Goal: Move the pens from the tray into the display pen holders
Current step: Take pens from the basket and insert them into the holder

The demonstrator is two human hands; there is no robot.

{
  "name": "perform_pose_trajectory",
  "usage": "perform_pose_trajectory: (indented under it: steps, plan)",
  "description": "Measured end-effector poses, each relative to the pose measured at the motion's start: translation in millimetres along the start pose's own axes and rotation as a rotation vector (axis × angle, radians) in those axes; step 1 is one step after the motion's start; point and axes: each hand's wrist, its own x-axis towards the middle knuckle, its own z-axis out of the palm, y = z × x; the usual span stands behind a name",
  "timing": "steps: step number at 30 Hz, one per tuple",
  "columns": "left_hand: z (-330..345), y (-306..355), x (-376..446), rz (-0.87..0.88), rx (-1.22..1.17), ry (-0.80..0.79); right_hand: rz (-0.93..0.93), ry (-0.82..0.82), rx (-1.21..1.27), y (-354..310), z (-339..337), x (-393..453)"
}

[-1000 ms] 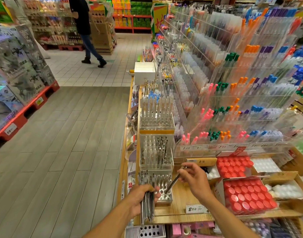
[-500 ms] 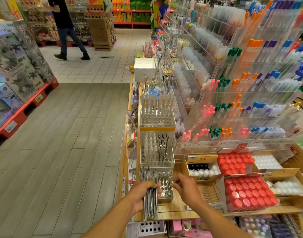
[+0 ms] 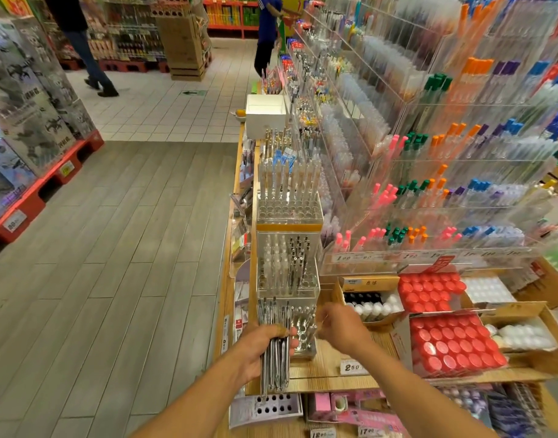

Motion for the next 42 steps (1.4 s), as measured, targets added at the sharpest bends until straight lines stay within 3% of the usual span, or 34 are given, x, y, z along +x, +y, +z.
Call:
perform_pose_trajectory:
  steps: [2, 6, 12, 22, 27, 32, 38, 42]
  plan:
    - [1, -1, 0, 0.009, 0.004, 0.008, -0.015, 0.011, 0.134, -9, -20, -1]
    - [7, -3, 1, 0.003, 0.031, -0.015, -0.042, -0.118, 0.463, -40, -35, -9]
    - [13, 4, -7, 0.028, 0.069, -0.045, 0.047, -0.04, 0.607, -47, -15, -9]
    - [13, 1, -9, -0.024, 0.101, -0.069, 0.116, -0.169, 0.686, -41, -14, -6]
    - [8, 5, 2, -0.033, -0.002, -0.05, 0.109, 0.021, 0.831, -33, -30, -4]
    - [-7, 2, 12, -0.027, -0.05, 0.051, -0.008, 0.177, 0.586, -22, -41, -1]
    - [-14, 0, 20, -0.025, -0.091, 0.092, -0.23, 0.09, 0.146, -17, -19, -2]
    - [-17, 1, 22, -0.019, -0.087, 0.086, -0.285, 0.082, 0.005, -16, -5, -2]
